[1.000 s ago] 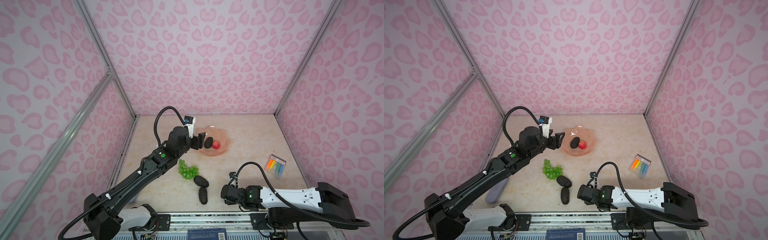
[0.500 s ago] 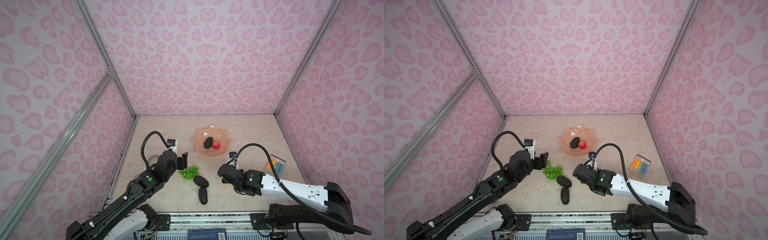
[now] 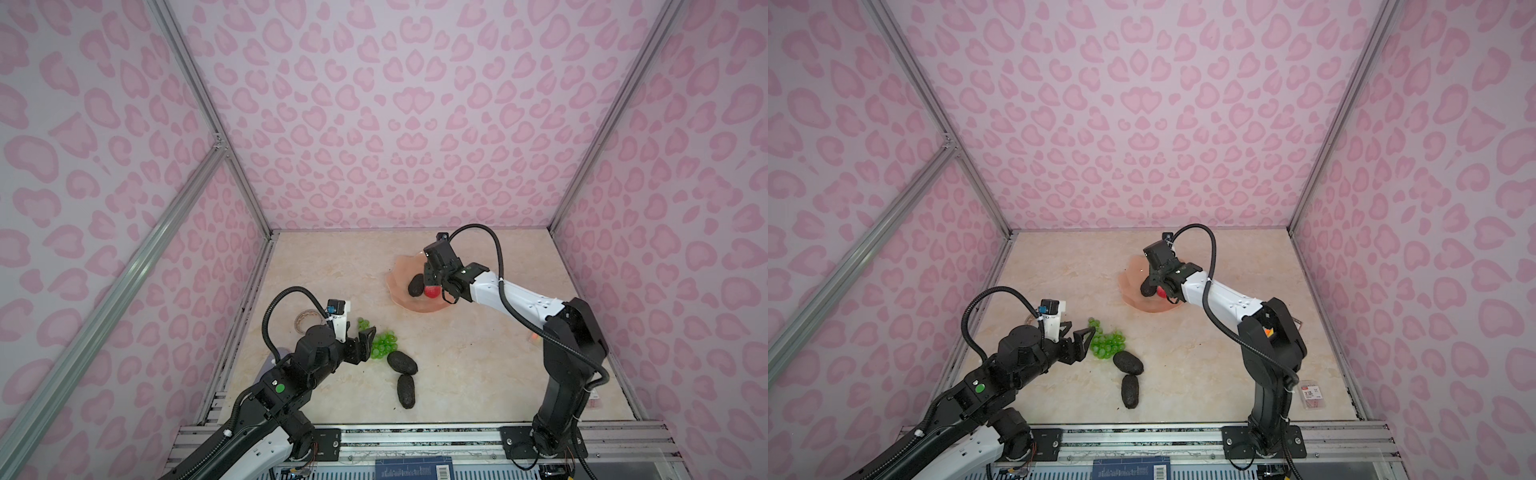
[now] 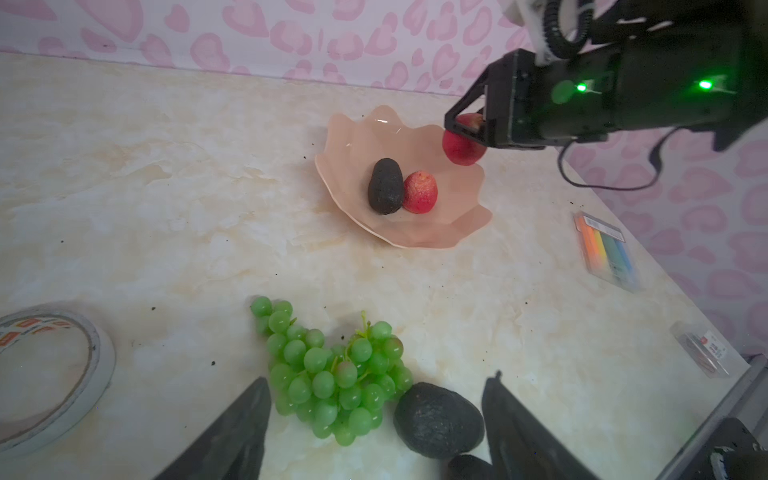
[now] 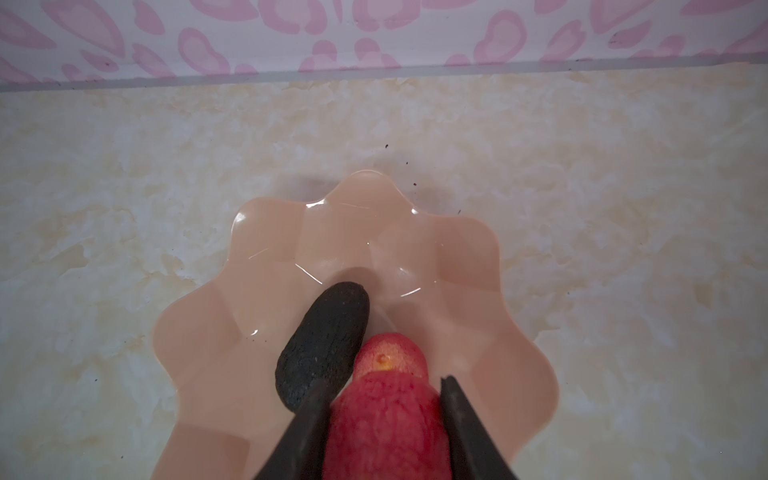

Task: Place and organize the fake fruits in the fruit bowl
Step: 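Carry the second apple into the bowl and release it with the right gripper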

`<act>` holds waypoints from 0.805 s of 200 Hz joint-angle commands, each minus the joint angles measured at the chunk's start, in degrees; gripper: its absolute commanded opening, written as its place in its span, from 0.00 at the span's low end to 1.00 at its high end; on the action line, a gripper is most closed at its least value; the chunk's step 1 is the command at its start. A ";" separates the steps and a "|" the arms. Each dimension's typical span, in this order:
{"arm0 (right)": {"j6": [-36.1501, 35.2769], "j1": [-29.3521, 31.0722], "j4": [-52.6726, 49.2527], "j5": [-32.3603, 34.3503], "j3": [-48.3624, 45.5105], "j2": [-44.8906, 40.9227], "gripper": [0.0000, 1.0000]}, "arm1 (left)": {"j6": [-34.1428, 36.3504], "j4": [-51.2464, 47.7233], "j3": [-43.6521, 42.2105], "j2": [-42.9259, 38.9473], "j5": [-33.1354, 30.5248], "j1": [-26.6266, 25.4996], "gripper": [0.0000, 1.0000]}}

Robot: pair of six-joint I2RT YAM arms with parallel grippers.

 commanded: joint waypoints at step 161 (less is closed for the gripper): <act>-2.45 4.87 -2.97 -7.02 -8.76 -7.50 0.68 | -1.17 0.96 -0.92 -3.12 4.48 0.02 0.82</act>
